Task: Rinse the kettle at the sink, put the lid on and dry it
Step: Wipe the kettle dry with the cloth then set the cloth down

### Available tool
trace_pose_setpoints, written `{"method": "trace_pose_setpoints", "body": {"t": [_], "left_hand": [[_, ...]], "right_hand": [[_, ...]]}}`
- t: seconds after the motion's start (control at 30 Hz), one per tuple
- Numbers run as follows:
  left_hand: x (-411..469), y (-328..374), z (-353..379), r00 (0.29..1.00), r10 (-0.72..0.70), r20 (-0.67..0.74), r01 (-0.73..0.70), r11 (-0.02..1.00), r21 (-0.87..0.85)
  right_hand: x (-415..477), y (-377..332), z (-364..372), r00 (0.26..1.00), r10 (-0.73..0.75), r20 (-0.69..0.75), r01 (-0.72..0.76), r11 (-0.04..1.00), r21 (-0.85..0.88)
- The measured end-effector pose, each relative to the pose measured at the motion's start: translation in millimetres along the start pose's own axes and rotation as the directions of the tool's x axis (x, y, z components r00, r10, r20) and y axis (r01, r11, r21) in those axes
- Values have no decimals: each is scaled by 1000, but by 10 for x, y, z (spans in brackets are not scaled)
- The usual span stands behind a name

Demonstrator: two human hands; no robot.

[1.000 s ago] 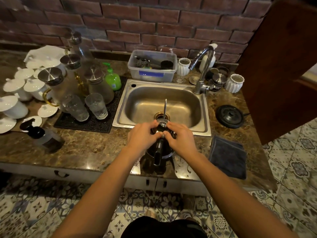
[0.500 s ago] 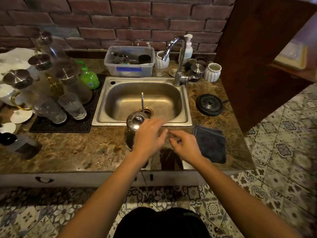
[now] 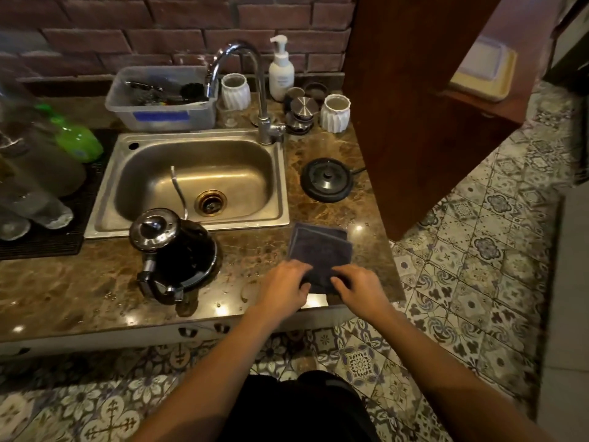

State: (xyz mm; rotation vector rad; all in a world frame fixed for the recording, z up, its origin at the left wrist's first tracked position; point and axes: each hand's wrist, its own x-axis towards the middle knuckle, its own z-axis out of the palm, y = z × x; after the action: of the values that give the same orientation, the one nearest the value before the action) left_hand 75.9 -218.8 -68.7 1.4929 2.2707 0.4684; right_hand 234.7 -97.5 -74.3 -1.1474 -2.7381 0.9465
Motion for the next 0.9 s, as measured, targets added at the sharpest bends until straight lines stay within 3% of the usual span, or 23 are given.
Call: {"method": "trace_pose_setpoints", "body": {"t": [0.37, 0.67, 0.9], "left_hand": [[182, 226, 499, 984, -48, 170, 13, 980, 201], [148, 312, 653, 990, -77, 122, 50, 976, 212], [161, 380, 593, 998, -63, 5, 62, 991, 117]], "right_hand": [[31, 585, -68, 963, -162, 215, 198, 967, -159], [65, 667, -90, 917, -375, 137, 395, 902, -175], [179, 542, -134, 940, -329, 86, 332, 943, -20]]}}
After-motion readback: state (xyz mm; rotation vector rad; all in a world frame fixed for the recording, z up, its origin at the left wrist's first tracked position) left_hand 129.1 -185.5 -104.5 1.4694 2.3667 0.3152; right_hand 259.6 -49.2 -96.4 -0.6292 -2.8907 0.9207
